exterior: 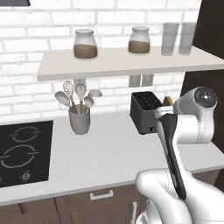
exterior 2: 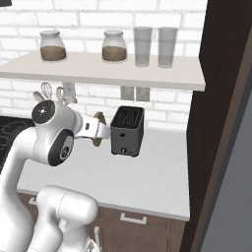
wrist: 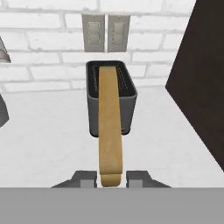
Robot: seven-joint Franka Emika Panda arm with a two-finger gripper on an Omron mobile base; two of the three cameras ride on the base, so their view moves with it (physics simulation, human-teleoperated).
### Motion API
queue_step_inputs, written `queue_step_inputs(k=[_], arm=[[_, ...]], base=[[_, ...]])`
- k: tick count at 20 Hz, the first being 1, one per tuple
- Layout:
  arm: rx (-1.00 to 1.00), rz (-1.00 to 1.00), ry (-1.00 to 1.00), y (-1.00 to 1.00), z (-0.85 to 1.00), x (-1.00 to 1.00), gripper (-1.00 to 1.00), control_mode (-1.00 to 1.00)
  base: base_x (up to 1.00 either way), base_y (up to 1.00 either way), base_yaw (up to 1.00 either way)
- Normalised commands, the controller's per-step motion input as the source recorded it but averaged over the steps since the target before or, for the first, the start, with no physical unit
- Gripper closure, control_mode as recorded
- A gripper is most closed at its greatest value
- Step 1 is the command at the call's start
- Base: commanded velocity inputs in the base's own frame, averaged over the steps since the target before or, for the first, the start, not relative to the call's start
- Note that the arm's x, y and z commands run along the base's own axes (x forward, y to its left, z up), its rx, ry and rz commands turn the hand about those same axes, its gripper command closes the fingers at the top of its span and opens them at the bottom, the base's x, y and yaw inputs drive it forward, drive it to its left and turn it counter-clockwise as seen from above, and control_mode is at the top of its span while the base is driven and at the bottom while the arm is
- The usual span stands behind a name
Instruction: Start the toaster. Once the lever pops up, take the bread to the plate on the dining counter.
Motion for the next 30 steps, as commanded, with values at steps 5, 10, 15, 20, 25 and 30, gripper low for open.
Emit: queue_step_inputs(k=[5, 10, 15, 20, 25, 30], arm=[[0.00, 0.01, 0.08, 0.06, 0.08, -0.49, 1.00, -1.00], [0.00, 0.01, 0.08, 0.04, 0.04, -0.42, 1.00, -1.00], [0.02, 0.05, 0.05, 0.00, 0.11, -0.23, 1.00, -1.00], [0.02, 0.06, 0.01, 0.00, 0.15, -0.23, 1.00, -1.00], [0.00, 0.01, -0.02, 0.00, 0.19, -0.23, 1.00, -1.00], [0.00, 0.00, -0.07, 0.11, 0.12, -0.30, 1.00, -1.00]], base=[[0.00, 0.00, 0.00], [0.00, 0.00, 0.00], [0.00, 0.00, 0.00], [0.00, 0.00, 0.00], [0.00, 0.00, 0.00], [0.00, 0.00, 0.00]])
